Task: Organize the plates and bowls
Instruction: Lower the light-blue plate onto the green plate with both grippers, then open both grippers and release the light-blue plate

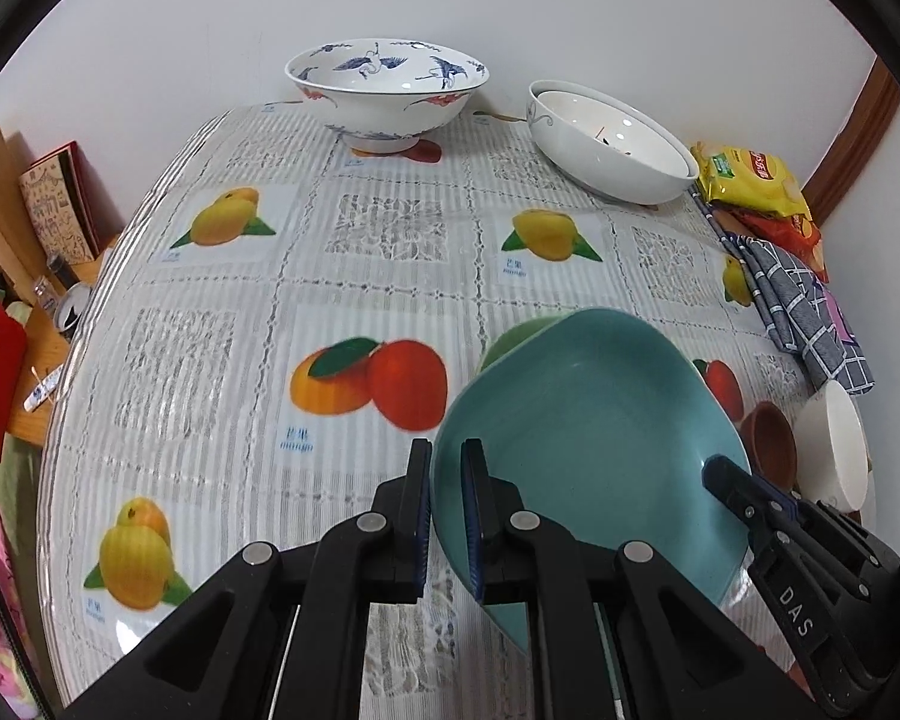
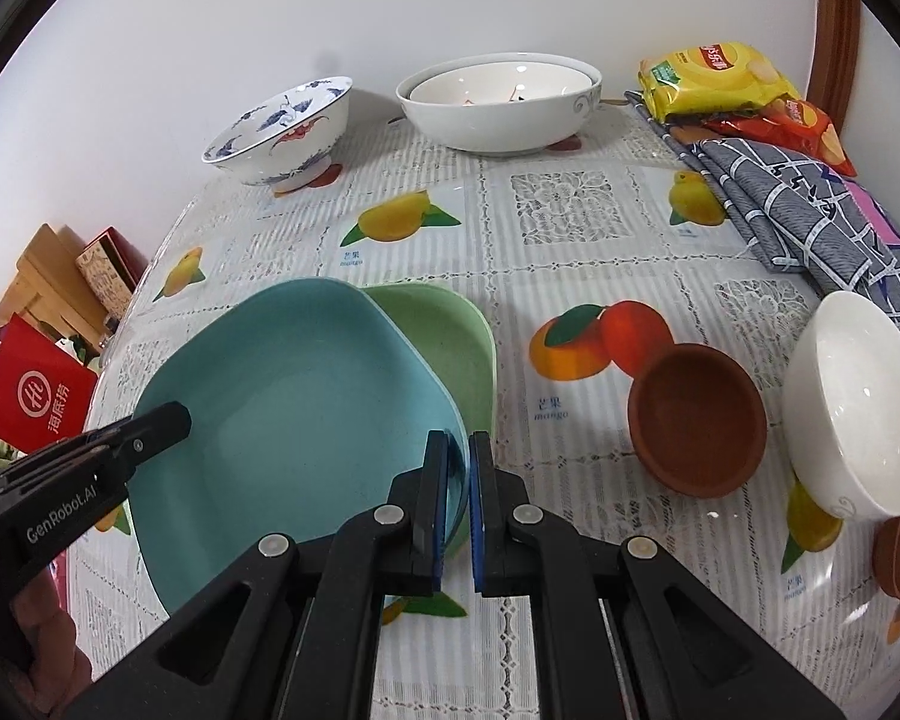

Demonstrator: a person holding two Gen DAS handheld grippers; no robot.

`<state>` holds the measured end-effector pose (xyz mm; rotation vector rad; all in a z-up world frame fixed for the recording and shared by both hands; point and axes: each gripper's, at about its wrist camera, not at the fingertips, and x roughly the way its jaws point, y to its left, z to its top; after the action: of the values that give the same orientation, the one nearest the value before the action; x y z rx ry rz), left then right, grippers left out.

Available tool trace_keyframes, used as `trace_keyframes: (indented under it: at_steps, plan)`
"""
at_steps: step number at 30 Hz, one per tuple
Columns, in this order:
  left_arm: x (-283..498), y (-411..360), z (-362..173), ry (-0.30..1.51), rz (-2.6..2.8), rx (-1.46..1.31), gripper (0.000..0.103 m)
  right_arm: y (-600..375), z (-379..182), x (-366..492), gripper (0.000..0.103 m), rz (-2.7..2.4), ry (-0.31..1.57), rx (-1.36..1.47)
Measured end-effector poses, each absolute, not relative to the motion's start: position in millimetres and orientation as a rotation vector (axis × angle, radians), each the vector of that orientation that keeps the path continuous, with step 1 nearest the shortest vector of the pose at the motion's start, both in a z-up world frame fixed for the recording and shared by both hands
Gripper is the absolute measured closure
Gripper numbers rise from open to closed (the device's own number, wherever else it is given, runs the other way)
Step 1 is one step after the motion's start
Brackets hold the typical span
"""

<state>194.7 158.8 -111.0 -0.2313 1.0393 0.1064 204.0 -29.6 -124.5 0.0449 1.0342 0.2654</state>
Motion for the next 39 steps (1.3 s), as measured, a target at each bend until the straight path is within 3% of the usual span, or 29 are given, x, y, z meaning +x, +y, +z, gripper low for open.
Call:
trace_keyframes:
  at_steps: [36,39]
  plan:
    - [239,145,-121,1.059,0.008,-0.197,0.086,-36,-124,185,0.088,0.256,1.038,-0.031]
    - [234,146,-116,1.056,0.013,-0.200,0.079,-36,-121,181,0.084,0.264,1.032,-0.043]
